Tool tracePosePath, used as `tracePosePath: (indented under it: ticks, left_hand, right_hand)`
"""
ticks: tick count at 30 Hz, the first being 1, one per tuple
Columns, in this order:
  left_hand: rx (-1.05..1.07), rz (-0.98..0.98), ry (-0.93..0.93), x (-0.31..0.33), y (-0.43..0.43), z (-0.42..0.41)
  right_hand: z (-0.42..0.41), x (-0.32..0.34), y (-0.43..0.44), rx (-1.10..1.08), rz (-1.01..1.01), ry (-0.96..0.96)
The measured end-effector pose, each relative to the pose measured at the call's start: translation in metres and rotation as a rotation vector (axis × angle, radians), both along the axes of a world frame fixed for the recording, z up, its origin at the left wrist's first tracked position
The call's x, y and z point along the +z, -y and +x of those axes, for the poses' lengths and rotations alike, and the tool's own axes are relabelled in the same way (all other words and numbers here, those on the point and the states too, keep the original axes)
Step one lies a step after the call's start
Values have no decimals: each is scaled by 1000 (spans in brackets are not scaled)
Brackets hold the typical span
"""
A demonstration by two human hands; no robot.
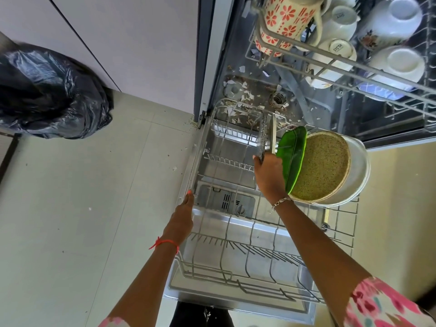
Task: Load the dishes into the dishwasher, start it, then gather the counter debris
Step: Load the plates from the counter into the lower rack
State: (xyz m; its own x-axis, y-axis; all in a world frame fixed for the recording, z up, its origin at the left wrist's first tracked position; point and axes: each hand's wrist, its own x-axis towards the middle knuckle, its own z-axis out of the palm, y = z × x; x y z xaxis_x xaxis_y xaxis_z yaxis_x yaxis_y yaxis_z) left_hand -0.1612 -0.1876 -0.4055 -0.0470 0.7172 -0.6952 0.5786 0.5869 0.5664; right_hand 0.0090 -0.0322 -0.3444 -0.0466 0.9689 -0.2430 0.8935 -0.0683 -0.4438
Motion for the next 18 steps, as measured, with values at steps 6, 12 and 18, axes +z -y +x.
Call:
tracePosePath:
  ticks: [6,12,18]
  left_hand:
    - [-25,-21,-31,-4,0,2]
    - [-56,-84,-23,23,-1,12]
    - [-72,85,-78,114,-9,9]
  right_hand:
    - [4,-5,15,1,-64,-23]
    - [21,18,36,131,54,49]
    - [24,92,44,488,-80,311]
